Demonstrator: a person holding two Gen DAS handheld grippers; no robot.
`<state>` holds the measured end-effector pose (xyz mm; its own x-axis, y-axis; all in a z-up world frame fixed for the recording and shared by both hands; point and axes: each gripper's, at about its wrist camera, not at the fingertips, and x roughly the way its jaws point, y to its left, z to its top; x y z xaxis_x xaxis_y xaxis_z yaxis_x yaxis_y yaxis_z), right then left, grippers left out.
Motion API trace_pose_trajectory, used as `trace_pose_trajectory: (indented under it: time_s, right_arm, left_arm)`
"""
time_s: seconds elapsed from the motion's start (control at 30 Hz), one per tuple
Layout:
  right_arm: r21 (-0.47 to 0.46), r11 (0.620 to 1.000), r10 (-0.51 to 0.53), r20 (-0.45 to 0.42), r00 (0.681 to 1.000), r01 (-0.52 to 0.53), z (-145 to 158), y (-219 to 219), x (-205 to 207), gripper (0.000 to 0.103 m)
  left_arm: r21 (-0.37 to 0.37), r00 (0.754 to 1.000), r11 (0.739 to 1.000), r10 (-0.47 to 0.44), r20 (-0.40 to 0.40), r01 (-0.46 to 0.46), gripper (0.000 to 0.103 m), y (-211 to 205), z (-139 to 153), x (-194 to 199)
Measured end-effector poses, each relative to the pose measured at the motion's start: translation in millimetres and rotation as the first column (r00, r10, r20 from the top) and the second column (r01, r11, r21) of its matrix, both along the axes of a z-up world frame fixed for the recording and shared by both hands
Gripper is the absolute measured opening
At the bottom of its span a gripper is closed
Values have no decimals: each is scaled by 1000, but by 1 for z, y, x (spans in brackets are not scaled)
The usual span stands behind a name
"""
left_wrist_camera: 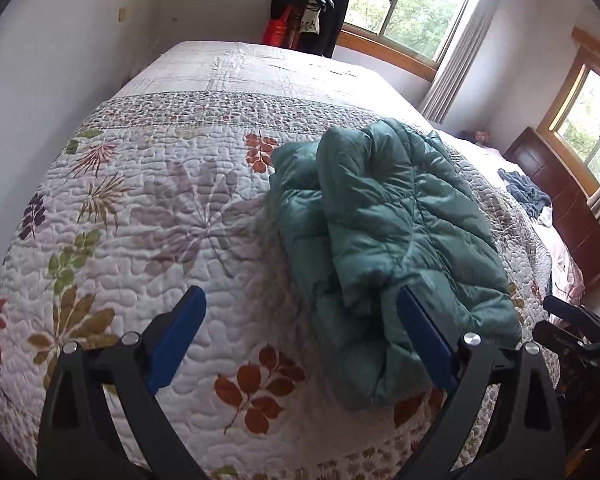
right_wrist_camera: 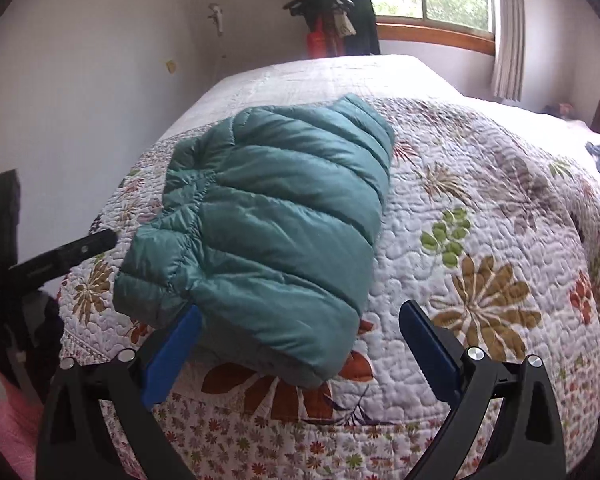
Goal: Fold large clothes
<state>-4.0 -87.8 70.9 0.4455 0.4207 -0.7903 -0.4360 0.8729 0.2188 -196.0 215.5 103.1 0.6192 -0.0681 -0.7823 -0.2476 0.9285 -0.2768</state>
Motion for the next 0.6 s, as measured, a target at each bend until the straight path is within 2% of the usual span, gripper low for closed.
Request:
trace_pose_trajectory:
  time_s: [0.07, 0.17, 0.33, 0.47, 0.6]
  right_arm:
    - [2, 1000, -16, -4, 1000, 16, -1, -3, -4, 99]
    - [-27, 999, -34, -7, 999, 34, -2, -3, -9, 99]
    - [-33, 998, -46, 10, 999, 46, 2, -5, -22, 99]
    - [-24, 999, -44, 31, 999, 45, 6, -5, -34, 99]
    - [-53, 997, -59, 43, 997, 61, 7, -2, -40, 99]
  left_arm:
    - [8, 1000, 1000, 10, 1, -10, 96, -4, 1, -7]
    - [64, 999, 998, 31, -12, -30, 97, -12, 2, -16]
    - [91, 998, 995, 44, -39, -41, 97, -25, 5, -26]
    - [135, 998, 989, 61, -25, -57, 97, -35, 7, -36]
    - [168, 997, 984, 68, -19, -64, 97, -42, 11, -43]
